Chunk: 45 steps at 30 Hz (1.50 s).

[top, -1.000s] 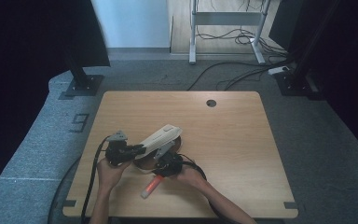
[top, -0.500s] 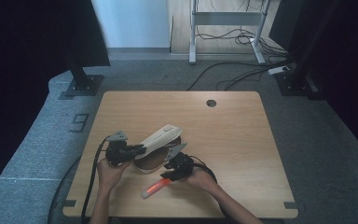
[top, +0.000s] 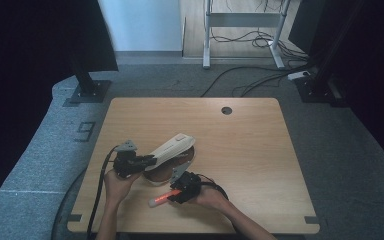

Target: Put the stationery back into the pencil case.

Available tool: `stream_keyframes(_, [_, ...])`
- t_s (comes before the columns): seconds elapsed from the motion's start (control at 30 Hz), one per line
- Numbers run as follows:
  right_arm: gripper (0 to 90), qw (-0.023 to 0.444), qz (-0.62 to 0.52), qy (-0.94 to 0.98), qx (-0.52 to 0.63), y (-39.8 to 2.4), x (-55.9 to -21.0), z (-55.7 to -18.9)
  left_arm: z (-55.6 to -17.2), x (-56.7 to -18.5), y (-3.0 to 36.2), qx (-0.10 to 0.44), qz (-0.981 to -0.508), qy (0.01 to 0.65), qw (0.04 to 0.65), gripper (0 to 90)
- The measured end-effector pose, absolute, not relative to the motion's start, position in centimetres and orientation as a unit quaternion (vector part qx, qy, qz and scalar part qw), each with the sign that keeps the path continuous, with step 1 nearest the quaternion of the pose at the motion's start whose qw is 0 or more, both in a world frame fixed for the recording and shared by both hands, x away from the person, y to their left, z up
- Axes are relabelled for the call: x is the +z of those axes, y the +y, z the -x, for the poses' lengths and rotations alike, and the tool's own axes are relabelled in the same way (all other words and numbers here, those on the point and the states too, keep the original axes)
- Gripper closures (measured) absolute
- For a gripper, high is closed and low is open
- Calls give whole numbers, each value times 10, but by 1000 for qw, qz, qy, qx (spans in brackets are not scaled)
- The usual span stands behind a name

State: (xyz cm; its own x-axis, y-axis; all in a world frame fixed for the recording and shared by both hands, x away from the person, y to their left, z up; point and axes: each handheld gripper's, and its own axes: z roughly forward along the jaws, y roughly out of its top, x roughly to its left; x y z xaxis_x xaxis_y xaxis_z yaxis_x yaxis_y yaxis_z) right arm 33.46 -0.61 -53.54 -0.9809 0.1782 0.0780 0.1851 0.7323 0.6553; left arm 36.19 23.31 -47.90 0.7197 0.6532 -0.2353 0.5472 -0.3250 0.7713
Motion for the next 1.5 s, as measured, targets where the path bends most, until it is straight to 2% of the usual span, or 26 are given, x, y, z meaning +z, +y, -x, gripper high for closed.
stream_keyframes(0.17, [577,-4,87,-932,-351,-4,-536,-334,-362,-479,233,59,-812,369,448,766])
stream_keyframes(0.23, [648,-4,80,-933,-351,-4,-536,-333,-362,-479,233,59,-812,369,448,766])
stream_keyframes(0.87, [656,1,96,-923,-373,-13,-526,-332,-362,-479,233,61,-810,372,450,770])
stream_keyframes(1.5, [656,-42,143,-919,-364,-32,-510,-364,-362,-478,233,61,-808,372,452,770])
